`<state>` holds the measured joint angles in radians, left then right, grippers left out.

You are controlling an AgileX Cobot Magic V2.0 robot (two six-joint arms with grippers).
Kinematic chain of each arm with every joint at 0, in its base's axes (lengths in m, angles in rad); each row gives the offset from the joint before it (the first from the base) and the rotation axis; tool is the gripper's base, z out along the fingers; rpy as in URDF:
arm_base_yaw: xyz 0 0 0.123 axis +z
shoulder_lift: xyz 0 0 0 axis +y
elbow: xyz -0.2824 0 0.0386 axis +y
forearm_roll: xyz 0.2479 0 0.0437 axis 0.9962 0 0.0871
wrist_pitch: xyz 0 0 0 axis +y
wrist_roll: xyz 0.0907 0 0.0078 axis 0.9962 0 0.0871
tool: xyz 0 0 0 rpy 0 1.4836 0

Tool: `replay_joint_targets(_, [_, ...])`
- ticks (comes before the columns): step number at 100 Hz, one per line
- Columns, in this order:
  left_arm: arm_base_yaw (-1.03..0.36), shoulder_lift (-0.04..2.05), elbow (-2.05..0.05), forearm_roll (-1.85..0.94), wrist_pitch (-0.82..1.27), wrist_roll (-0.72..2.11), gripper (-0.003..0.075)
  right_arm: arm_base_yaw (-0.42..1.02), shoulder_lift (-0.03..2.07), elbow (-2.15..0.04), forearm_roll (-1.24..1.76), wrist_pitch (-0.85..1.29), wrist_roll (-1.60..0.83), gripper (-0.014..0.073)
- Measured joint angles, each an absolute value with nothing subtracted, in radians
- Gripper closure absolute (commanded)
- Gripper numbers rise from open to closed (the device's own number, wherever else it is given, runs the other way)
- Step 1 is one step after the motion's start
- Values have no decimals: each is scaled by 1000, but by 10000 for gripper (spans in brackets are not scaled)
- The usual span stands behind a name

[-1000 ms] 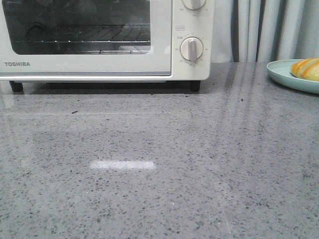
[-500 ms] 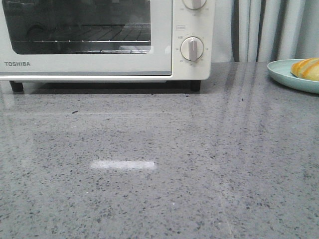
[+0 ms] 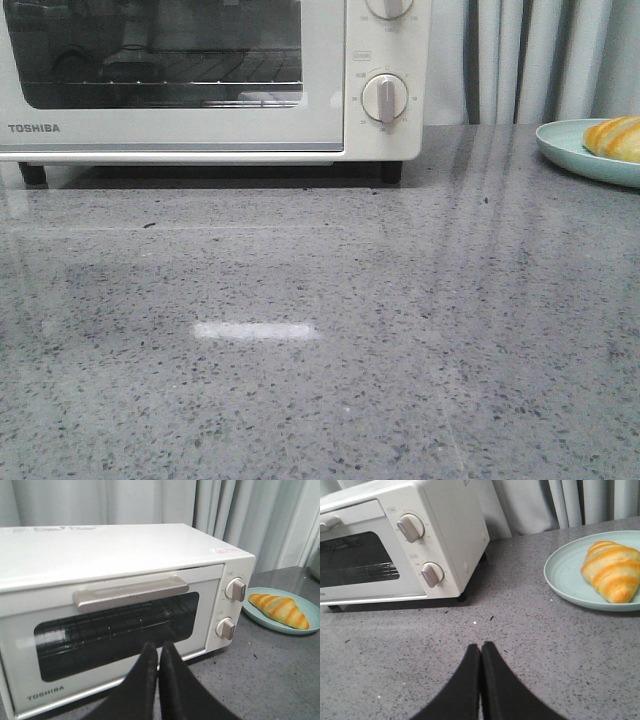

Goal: Put bread in oven

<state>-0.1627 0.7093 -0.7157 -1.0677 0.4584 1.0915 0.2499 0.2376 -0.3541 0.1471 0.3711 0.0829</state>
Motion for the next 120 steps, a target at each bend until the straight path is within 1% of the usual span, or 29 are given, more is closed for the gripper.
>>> replay_joint_targets(29, [-229, 1042, -929, -1070, 447, 1114, 741, 250, 241, -354, 85, 381, 81, 663])
replay_joint_targets(57, [-229, 1245, -1054, -1074, 439, 1114, 741, 250, 241, -354, 80, 397, 81, 664])
replay_joint_targets(78, [-229, 1318, -1090, -1077, 397, 1114, 741, 250, 241, -354, 64, 398, 81, 663])
replay_joint_targets(94, [-229, 1332, -1095, -1076, 391, 1115, 742, 250, 241, -354, 52, 398, 81, 663])
replay_joint_targets(120, [-229, 1328, -1105, -978, 478, 1115, 742, 250, 241, -354, 50, 399, 81, 663])
